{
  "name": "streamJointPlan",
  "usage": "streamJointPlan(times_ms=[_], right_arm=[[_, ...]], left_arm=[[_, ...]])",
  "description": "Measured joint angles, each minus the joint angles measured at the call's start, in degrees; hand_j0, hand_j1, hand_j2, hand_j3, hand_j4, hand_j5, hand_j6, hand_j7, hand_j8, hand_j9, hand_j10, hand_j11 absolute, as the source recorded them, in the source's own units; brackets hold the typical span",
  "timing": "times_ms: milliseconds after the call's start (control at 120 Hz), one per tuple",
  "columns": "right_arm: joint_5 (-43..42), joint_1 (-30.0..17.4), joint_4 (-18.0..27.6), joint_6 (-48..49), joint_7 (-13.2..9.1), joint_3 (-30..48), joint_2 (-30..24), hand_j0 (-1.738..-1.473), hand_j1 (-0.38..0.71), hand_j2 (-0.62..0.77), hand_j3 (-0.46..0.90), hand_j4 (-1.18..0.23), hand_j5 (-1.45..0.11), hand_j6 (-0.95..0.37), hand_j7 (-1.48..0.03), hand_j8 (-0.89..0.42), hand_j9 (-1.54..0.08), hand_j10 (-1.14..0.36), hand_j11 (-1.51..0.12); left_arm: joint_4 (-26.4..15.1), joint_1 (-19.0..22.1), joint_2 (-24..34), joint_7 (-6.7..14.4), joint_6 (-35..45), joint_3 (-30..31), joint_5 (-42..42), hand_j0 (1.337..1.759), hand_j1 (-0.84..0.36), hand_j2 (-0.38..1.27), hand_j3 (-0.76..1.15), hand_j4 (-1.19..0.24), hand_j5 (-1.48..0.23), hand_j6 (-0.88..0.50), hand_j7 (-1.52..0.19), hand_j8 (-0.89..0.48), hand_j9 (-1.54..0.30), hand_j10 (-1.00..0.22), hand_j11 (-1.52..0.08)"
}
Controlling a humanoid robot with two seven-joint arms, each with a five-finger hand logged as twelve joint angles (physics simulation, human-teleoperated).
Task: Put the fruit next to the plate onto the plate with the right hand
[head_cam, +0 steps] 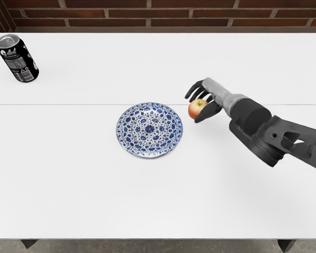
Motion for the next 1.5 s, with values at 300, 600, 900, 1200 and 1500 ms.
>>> streamJointPlan(times_ms=[300, 600, 900, 1200, 1500], right_arm=[[0.04, 1.42, -4.29, 0.0, -0.02, -0.01, 8.65, -1.658, 0.25, 0.27, 0.0, -0.59, -0.81, -0.55, -0.79, -0.43, -0.79, -0.52, -0.8], [-0.07, 1.91, -6.24, -0.06, 0.0, -0.5, 13.75, -1.658, 0.26, 0.25, 0.0, -0.6, -0.81, -0.54, -0.79, -0.42, -0.8, -0.51, -0.8], [-0.88, 1.02, -11.44, -0.53, 0.0, -4.21, 19.19, -1.658, 0.25, 0.25, 0.0, -0.6, -0.81, -0.55, -0.8, -0.43, -0.81, -0.52, -0.81], [-0.72, 1.51, -10.66, -5.87, -0.02, -5.02, 18.77, -1.658, -0.09, 0.08, 0.0, -0.25, -0.34, -0.24, -0.33, -0.2, -0.34, -0.23, -0.34], [17.49, 2.57, -3.51, 20.09, -0.02, 10.19, 5.89, -1.658, -0.25, 0.01, 0.0, -0.09, -0.12, -0.09, -0.12, -0.08, -0.12, -0.08, -0.12]], left_arm=[[-0.02, 0.0, 0.0, 0.0, 0.0, 0.0, 0.02, 1.658, 0.07, 0.05, 0.0, -0.23, -0.3, -0.23, -0.3, -0.23, -0.3, -0.23, -0.3], [-0.01, 0.0, 0.0, 0.0, 0.0, 0.0, 0.01, 1.658, 0.07, 0.05, 0.0, -0.23, -0.3, -0.23, -0.3, -0.23, -0.3, -0.23, -0.3], [-0.01, 0.0, 0.0, 0.0, 0.0, 0.0, 0.01, 1.658, 0.07, 0.05, 0.0, -0.23, -0.3, -0.23, -0.3, -0.23, -0.3, -0.23, -0.3], [0.0, 0.0, 0.0, 0.0, 0.0, 0.0, 0.0, 1.658, 0.07, 0.05, 0.0, -0.23, -0.3, -0.23, -0.3, -0.23, -0.3, -0.23, -0.3], [-0.05, 0.0, 0.0, 0.0, -0.01, 0.01, 0.03, 1.658, 0.07, 0.05, 0.0, -0.23, -0.3, -0.23, -0.3, -0.23, -0.3, -0.23, -0.3]])
